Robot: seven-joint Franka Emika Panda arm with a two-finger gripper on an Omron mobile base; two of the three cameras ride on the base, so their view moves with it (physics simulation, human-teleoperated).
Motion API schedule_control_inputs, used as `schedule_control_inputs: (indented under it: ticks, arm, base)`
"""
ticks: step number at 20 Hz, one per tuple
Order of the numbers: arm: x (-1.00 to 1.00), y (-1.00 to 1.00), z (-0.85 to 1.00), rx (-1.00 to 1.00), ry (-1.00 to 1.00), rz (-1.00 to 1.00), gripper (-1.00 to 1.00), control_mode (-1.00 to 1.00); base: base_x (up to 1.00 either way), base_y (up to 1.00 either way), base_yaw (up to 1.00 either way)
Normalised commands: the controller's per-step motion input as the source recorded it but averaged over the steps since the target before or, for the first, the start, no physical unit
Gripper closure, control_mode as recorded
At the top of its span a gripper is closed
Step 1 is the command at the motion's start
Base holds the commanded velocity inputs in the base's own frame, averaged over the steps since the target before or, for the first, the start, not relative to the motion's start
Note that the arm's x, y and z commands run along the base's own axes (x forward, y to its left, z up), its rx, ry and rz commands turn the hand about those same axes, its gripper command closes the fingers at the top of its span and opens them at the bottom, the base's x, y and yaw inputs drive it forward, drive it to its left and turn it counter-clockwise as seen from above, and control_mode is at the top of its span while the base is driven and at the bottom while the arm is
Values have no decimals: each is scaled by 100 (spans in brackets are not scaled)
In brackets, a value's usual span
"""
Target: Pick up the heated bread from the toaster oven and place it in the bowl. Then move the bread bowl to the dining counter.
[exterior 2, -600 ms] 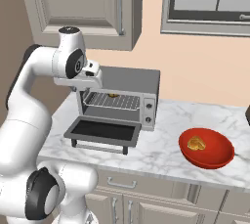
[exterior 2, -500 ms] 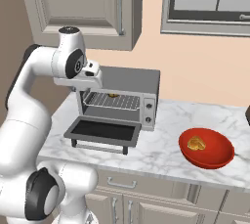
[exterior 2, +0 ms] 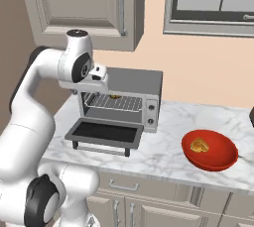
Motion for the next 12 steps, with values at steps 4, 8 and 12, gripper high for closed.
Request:
schedule_control_inputs:
  ticks: [4, 8, 12]
  arm:
    - [-1, -15, -39, 10, -18, 0, -100, -100]
    - [0, -10, -45, 8, -25, 0, -100, -100]
    - [0, -18, -60, 1, -24, 0, -100, -100]
  base:
    - [0, 0, 0]
    - [0, 0, 0]
    - [0, 0, 0]
